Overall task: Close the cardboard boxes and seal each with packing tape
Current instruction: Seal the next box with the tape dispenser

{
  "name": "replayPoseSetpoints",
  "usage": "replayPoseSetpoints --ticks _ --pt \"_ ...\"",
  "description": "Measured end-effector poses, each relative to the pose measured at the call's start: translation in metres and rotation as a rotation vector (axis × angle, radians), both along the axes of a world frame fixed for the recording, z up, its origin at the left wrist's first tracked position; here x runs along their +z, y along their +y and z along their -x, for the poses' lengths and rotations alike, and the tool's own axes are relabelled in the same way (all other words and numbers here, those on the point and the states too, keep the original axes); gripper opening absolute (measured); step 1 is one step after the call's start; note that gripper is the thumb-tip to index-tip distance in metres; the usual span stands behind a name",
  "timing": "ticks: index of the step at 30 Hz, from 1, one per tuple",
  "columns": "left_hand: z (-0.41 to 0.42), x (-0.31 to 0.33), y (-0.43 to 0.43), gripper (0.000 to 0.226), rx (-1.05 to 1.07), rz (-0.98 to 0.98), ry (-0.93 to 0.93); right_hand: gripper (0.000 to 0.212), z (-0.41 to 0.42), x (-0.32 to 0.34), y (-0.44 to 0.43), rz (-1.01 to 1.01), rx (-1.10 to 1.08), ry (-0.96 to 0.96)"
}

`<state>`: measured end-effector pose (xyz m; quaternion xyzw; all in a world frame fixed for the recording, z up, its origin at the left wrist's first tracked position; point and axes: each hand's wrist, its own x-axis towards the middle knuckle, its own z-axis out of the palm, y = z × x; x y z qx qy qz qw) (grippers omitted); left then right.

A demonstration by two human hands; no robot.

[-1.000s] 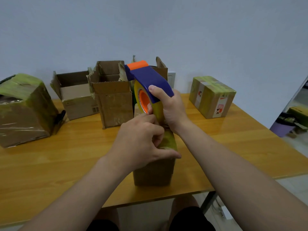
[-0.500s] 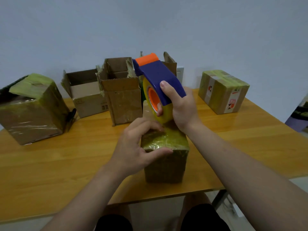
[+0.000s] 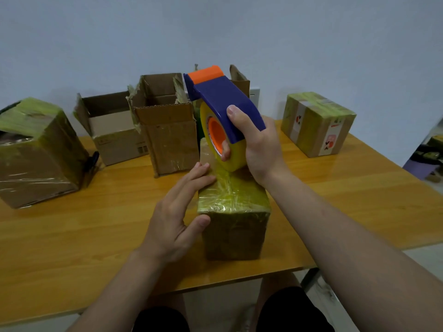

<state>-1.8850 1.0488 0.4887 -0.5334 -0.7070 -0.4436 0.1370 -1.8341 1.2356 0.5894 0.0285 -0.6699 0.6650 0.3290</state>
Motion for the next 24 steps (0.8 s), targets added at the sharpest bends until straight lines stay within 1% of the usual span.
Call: replayPoseSetpoints --ticks 3,6,10,12,15,17,19,20,22,23,24 --pt "0.004 -0.002 0.001 0.078 -0.018 -0.018 0.024 0.043 0.0 0.0 -0.001 -0.001 0.006 0.0" --pt "0.0 0.0 0.006 0.072 0.011 -0.006 0.076 0.043 0.0 0.0 0.0 -0.009 -0.002 -0.002" --pt "-0.003 0.016 0.011 0.063 0.091 0.061 0.153 0.028 -0.007 0.001 0.001 0.035 -0.025 -0.002" --pt "-0.002 0.018 0.015 0.072 0.102 0.033 0.166 0.024 -0.009 0.002 0.001 0.063 -0.02 0.0" --pt "-0.005 0.009 0.024 0.079 0.109 -0.131 0.066 0.037 -0.006 0.002 -0.001 0.038 0.008 0.002" --pt "-0.011 0.003 0.027 0.07 0.122 -0.211 -0.019 0.04 -0.005 0.002 -0.002 0.019 0.027 0.001" --pt "-0.019 0.004 0.03 0.048 0.127 -0.247 -0.157 0.04 -0.005 0.003 -0.002 0.034 0.029 0.002" --pt "-0.025 0.005 0.033 0.043 0.118 -0.265 -0.261 0.04 -0.006 0.003 -0.002 0.041 0.028 0.001" --pt "-0.034 0.007 0.04 0.042 0.103 -0.349 -0.441 0.036 -0.008 0.003 -0.002 0.047 0.025 -0.008" --pt "-0.037 0.007 0.042 0.043 0.112 -0.403 -0.475 0.031 -0.009 0.004 -0.002 0.05 0.02 -0.014" --pt "-0.038 0.005 0.044 0.045 0.129 -0.444 -0.47 0.026 -0.01 0.004 -0.003 0.053 0.02 -0.017"
